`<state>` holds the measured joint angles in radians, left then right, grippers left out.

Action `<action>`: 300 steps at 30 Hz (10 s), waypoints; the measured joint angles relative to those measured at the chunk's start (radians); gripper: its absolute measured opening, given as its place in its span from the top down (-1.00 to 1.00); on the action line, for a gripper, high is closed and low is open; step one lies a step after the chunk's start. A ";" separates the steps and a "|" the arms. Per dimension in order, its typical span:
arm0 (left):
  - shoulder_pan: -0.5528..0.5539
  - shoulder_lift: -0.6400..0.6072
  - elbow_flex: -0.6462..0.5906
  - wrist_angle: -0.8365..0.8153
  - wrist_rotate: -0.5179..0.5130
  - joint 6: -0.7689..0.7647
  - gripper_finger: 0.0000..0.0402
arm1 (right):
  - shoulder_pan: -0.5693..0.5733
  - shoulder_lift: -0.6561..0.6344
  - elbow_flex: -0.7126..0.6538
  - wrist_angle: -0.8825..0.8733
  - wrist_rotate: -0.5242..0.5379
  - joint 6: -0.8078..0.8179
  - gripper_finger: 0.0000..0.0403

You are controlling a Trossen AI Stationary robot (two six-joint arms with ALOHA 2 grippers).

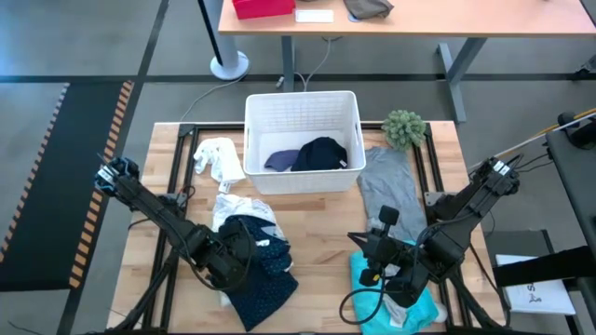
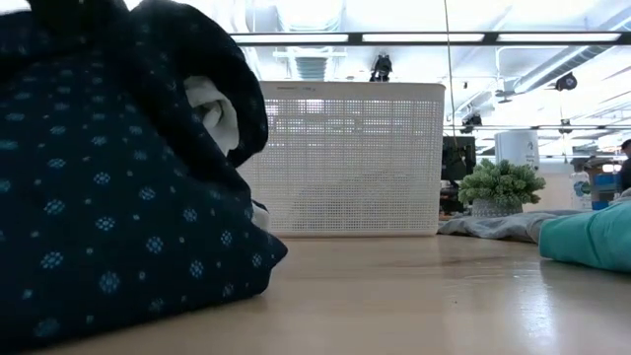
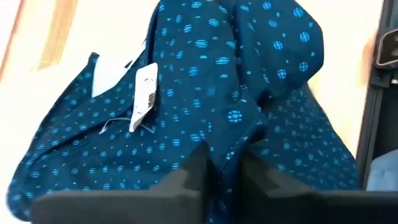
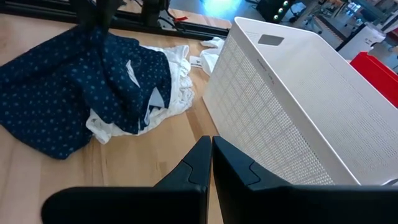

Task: Sort clothes
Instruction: Put the blue shirt into the white laundry bin

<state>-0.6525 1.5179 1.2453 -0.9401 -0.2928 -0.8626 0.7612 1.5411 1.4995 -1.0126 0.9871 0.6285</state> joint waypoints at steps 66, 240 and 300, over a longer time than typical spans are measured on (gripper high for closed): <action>0.326 -0.046 1.110 0.360 -0.535 1.377 1.00 | -0.108 -0.029 0.000 0.027 0.042 -0.050 1.00; 1.097 -0.147 0.167 0.602 0.393 0.750 -0.01 | -1.048 -0.170 -0.068 0.460 -0.752 -0.580 0.32; 1.012 0.754 0.879 0.106 0.381 0.804 1.00 | -0.924 -0.498 -0.026 0.015 -0.750 -0.517 1.00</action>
<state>0.3596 2.2719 2.1241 -0.8342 0.0885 -0.0590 -0.1631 1.0428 1.4731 -0.9974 0.2368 0.1120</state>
